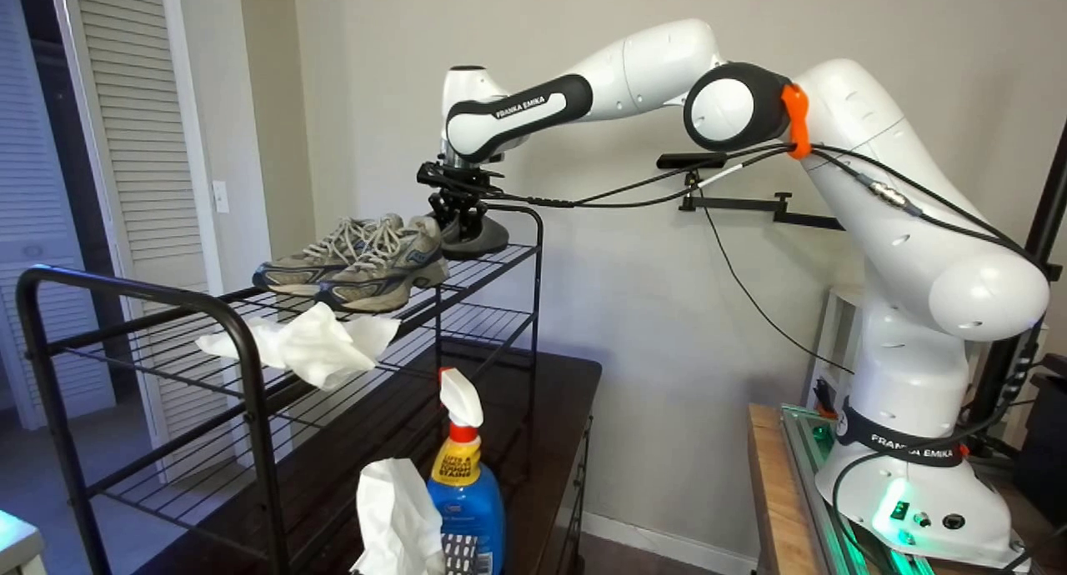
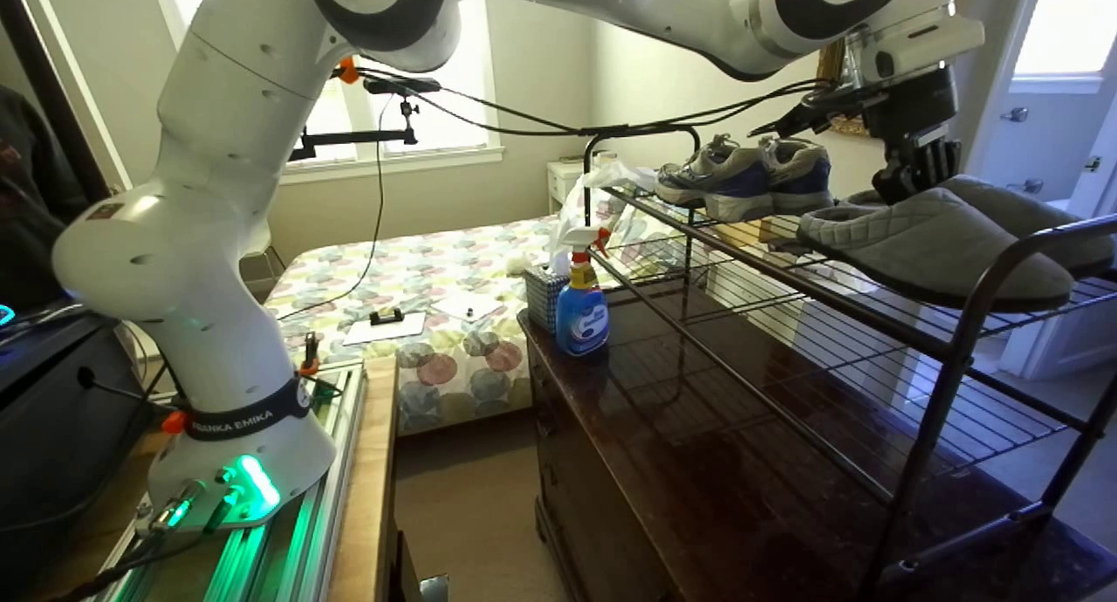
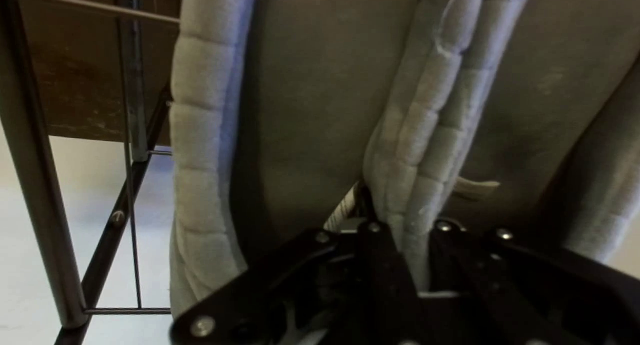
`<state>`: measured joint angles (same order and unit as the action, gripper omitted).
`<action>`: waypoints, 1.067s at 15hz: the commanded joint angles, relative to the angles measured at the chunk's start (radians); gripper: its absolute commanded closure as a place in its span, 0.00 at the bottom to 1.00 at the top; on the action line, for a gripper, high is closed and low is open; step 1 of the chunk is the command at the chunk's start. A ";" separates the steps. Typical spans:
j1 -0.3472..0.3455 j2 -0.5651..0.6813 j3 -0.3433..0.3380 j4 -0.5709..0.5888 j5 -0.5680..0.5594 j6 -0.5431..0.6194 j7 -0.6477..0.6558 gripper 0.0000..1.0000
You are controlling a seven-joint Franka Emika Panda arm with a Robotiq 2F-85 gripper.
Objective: Rotate the house sleepers to the right.
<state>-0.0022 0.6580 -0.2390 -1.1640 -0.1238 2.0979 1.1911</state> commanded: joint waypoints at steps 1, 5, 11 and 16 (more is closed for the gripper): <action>0.016 0.039 -0.014 0.075 -0.050 -0.051 0.046 0.57; 0.007 0.019 0.019 0.081 -0.035 -0.095 -0.023 0.31; -0.007 -0.047 0.101 0.055 0.028 -0.173 -0.214 0.00; -0.006 -0.116 0.126 -0.006 -0.010 -0.092 -0.415 0.00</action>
<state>0.0032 0.5992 -0.1344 -1.1066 -0.1212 1.9607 0.9122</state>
